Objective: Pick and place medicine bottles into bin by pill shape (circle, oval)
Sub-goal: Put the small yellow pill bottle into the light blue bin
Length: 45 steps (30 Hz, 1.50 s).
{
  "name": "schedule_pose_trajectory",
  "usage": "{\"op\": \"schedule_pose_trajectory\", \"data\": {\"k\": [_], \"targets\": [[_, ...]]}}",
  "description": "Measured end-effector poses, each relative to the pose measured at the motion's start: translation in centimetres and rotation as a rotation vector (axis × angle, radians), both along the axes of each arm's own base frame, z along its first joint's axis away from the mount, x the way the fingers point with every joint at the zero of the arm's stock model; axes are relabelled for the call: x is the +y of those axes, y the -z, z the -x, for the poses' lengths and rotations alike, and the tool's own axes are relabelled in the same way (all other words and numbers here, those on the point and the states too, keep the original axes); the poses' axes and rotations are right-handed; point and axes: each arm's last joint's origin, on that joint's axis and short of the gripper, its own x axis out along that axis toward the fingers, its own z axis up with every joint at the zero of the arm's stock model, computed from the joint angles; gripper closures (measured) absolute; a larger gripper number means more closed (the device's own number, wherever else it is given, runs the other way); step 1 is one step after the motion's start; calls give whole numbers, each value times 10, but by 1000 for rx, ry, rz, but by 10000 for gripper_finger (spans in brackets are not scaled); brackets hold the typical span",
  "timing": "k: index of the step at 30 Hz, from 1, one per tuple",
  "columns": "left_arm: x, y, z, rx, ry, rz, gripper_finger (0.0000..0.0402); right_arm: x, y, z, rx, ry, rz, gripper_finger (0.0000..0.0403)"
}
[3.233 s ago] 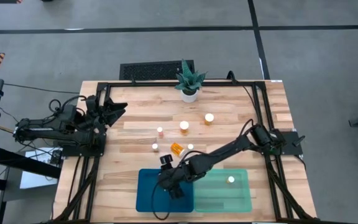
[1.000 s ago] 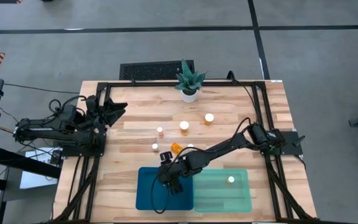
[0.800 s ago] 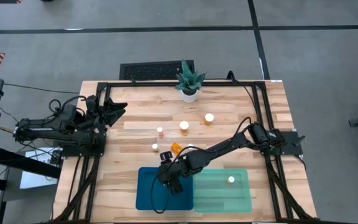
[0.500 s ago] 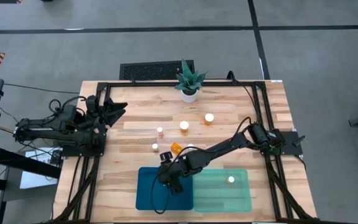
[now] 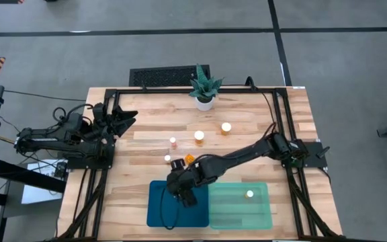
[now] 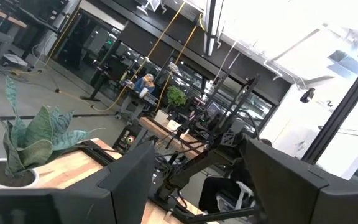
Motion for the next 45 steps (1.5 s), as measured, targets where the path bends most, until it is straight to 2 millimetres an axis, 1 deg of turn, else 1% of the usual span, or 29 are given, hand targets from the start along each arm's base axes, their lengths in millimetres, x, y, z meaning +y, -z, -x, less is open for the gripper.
{"op": "schedule_pose_trajectory", "data": {"k": [2,4,9,10,13,16,19,20,22,25,27,29,32,36,38,41,45], "targets": [[0,0,0,0,0,0,154,-8,-19,0,-3,5,10,101],[0,0,0,-1,0,1,154,-20,-36,1,9,27,29,101],[0,0,0,-2,0,1,154,-63,-68,2,24,107,54,101],[0,0,0,-4,0,1,154,-72,-72,2,32,123,59,101],[0,0,0,-5,0,1,154,-96,-75,2,24,165,57,101],[0,0,0,-4,0,1,154,-110,-75,-1,12,172,28,101],[0,0,0,-4,-2,1,154,-112,-65,-11,-5,134,11,101],[0,0,0,-4,-1,1,154,-111,-60,-13,5,120,12,101],[0,0,0,-5,-1,1,154,-110,-47,-25,-25,95,-1,101],[0,0,0,-4,-2,1,154,-109,-28,-32,14,65,-2,101],[0,0,0,-2,-4,-5,154,-111,-16,-40,8,59,-13,101],[0,0,0,-2,-6,-9,154,-114,-2,-45,40,49,-27,101],[0,0,0,0,-6,-11,154,-120,14,-51,62,40,-51,101],[0,0,0,0,-7,-11,154,-125,31,-56,86,35,-80,101],[0,0,0,1,-7,-11,154,-125,34,-56,103,31,-84,101],[0,0,0,0,-7,-11,154,-124,36,-60,72,14,-88,101],[0,0,0,1,-7,-11,154,-127,44,-59,107,18,-86,101]]}}
